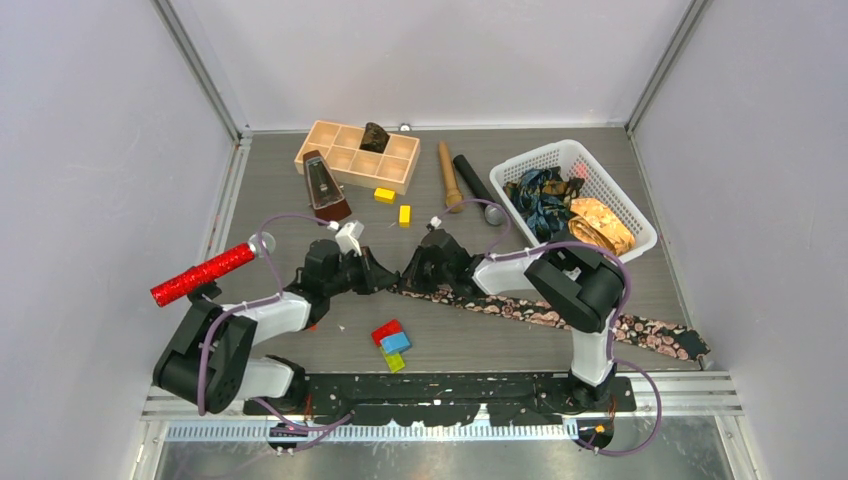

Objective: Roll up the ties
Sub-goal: Roll the tie at the center of the board.

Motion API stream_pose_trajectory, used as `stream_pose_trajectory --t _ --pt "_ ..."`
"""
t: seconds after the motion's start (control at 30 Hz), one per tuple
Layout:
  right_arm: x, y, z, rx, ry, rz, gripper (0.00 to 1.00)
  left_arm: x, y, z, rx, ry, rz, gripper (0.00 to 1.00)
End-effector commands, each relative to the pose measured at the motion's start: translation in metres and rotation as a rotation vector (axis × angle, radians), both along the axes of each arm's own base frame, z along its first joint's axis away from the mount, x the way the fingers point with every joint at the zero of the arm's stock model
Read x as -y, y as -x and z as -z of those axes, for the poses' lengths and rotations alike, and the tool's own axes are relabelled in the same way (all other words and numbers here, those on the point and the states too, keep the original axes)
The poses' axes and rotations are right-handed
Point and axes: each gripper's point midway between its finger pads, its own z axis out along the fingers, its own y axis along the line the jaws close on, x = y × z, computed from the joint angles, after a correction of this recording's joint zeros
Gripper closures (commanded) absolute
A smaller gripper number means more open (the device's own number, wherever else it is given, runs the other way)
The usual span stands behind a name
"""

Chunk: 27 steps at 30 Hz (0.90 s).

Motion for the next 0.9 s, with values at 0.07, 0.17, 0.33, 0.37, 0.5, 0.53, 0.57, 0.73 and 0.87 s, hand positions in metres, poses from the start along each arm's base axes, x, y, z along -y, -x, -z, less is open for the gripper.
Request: stream_pose_trajectory --t 0.07,0.17,0.33,0.37,0.5,0.53,0.57,0.73,0.87 --pt "0.010 0.000 -0.025 0.087 0.008 -0.018 0.92 0.008 -0.013 -0.018 0.066 0.029 0.012 1.00" --pt "0.017 -0.002 -0.036 0.118 0.029 -0.003 0.92 0.008 -0.013 -0.018 0.066 0.028 0.012 1.00" --pt "0.031 -0.004 -0.047 0.156 0.080 0.019 0.91 0.009 -0.014 -0.020 0.072 0.032 0.015 1.00" --pt "0.033 -0.004 -0.051 0.165 0.078 0.024 0.91 0.010 -0.014 -0.021 0.073 0.033 0.017 1.00" --pt "0.045 -0.006 -0.053 0.178 0.118 0.056 0.91 0.014 -0.014 -0.023 0.073 0.036 0.037 1.00" --pt "0.048 -0.008 -0.055 0.187 0.126 0.075 0.91 0.016 -0.013 -0.022 0.070 0.035 0.044 1.00" --pt "0.050 -0.008 -0.054 0.189 0.133 0.080 0.91 0.019 -0.012 -0.021 0.068 0.034 0.054 1.00" --pt "0.058 -0.008 -0.055 0.197 0.147 0.107 0.92 0.030 -0.008 -0.016 0.052 0.025 0.088 1.00" --pt "0.063 -0.009 -0.055 0.203 0.159 0.122 0.91 0.035 -0.005 -0.011 0.041 0.017 0.099 0.88"
